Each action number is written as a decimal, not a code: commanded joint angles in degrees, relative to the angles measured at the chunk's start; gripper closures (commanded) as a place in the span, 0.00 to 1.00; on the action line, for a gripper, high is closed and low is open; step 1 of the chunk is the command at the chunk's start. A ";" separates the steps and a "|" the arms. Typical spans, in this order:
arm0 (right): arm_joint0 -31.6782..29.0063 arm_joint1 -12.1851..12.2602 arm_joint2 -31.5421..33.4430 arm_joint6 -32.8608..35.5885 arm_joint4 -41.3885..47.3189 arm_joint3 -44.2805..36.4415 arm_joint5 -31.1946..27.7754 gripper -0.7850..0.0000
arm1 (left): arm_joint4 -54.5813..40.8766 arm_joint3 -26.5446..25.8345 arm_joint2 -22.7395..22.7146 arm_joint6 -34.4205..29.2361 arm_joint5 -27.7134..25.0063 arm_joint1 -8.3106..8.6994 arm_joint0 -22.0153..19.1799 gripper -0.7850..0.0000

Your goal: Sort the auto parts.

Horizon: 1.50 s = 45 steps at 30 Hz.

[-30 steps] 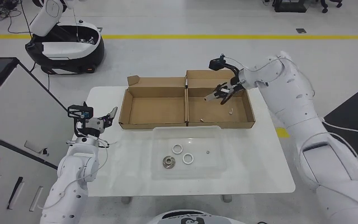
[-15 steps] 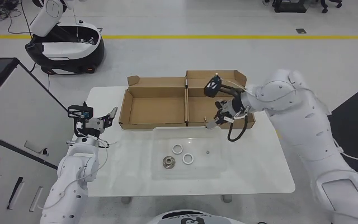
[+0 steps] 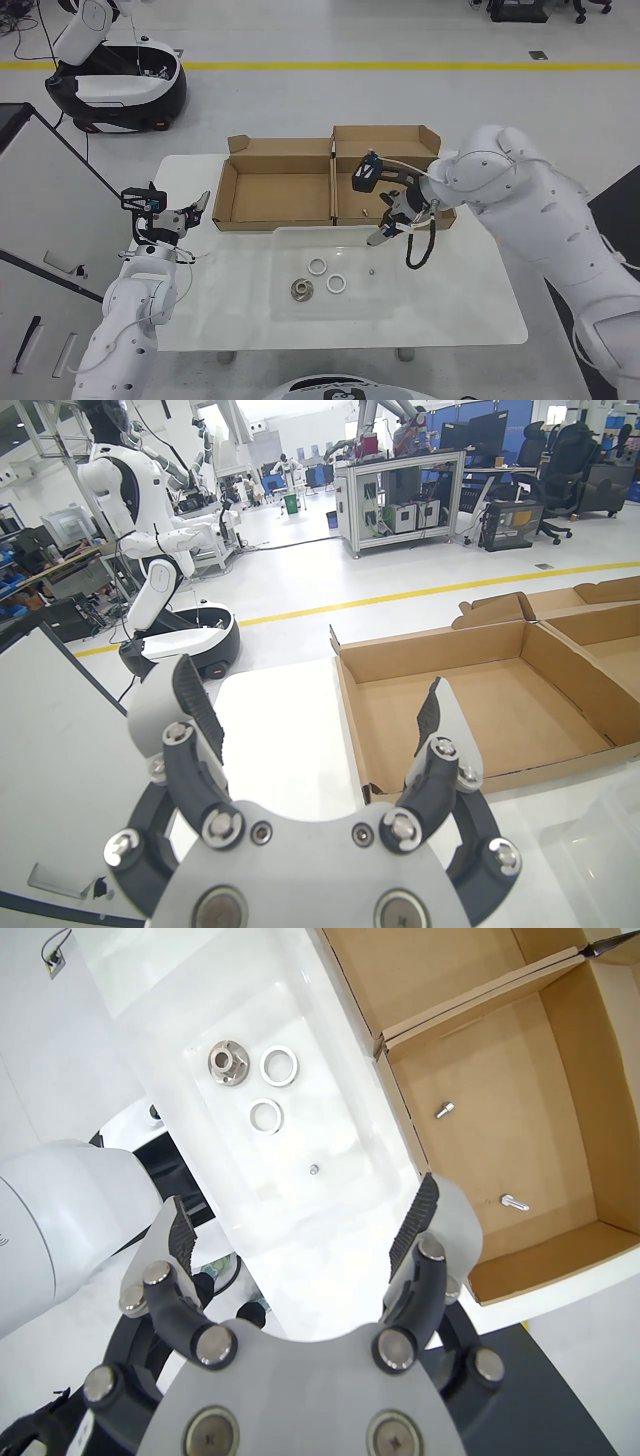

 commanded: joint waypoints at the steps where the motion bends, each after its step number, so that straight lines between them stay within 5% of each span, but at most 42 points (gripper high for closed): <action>1: 0.00 0.00 0.00 0.00 0.00 0.00 0.00 0.00 | 0.00 0.00 0.00 0.00 0.00 0.00 0.00 0.00; 10: 0.19 -0.16 -1.78 0.00 -1.94 -2.40 -0.31 0.00 | 0.00 0.00 0.00 0.00 0.00 0.00 0.00 0.00; 22: 10.30 -1.12 -19.69 0.00 -4.74 -1.78 -0.29 0.00 | 0.00 0.00 0.00 0.00 0.00 0.00 0.00 0.00; 33: 16.98 -5.77 -33.04 0.00 -2.13 4.16 -0.17 0.00 | 0.00 0.00 0.00 0.00 0.00 0.00 0.00 0.00; 45: 17.08 -11.04 -38.02 -0.83 1.22 13.07 -1.05 0.04 | 0.00 0.00 0.00 0.00 0.00 0.00 0.00 0.00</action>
